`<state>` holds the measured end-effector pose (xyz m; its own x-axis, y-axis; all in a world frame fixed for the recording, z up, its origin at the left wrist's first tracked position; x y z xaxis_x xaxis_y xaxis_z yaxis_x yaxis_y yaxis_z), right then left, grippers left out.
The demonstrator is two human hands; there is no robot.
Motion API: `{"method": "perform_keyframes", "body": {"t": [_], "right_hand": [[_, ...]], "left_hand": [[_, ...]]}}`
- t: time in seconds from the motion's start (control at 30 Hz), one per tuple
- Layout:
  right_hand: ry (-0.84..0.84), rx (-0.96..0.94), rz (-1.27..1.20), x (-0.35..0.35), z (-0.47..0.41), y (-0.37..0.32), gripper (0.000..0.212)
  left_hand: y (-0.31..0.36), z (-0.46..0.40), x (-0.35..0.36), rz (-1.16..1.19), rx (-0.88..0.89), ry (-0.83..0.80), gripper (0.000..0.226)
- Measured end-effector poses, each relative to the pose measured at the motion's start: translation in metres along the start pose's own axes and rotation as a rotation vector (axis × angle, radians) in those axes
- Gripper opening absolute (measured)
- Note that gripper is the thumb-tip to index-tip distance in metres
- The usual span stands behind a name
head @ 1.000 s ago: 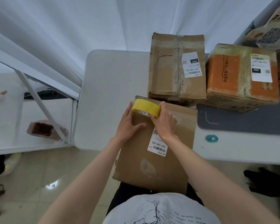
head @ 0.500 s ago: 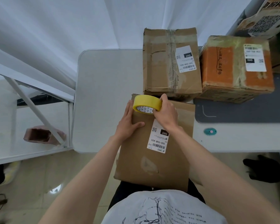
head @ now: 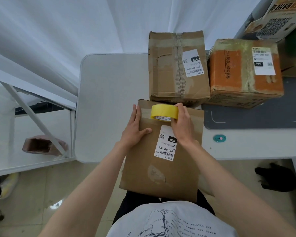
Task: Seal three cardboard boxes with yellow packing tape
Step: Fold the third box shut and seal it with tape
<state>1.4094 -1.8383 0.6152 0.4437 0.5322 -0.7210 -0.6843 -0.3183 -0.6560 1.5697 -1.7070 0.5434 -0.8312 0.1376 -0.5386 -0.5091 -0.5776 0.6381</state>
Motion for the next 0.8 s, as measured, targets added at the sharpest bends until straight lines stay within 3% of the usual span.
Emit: {"method": "perform_keyframes", "body": {"t": [0.23, 0.5, 0.8], "right_hand": [[0.009, 0.073, 0.022, 0.004, 0.0, 0.012, 0.026], [-0.015, 0.373, 0.018, 0.014, 0.007, 0.05, 0.051], [-0.204, 0.207, 0.091, 0.042, -0.005, 0.016, 0.043]], "left_hand": [[0.023, 0.002, 0.011, -0.501, 0.159, 0.008, 0.081], [0.027, 0.002, 0.021, -0.481, 0.113, 0.055, 0.089], [-0.002, 0.043, 0.025, -0.375, -0.051, 0.196, 0.1]]}}
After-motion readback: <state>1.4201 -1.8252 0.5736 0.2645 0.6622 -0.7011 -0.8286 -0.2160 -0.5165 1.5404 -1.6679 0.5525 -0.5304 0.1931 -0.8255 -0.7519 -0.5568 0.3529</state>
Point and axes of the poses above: each hand's wrist, its own z-axis away from the middle knuckle, its own x-axis out of the palm, y = z × x, the point moved 8 cm from there along -z, towards the middle knuckle, and after that the axes turned 10 degrees about -y, right-handed, at the moved point
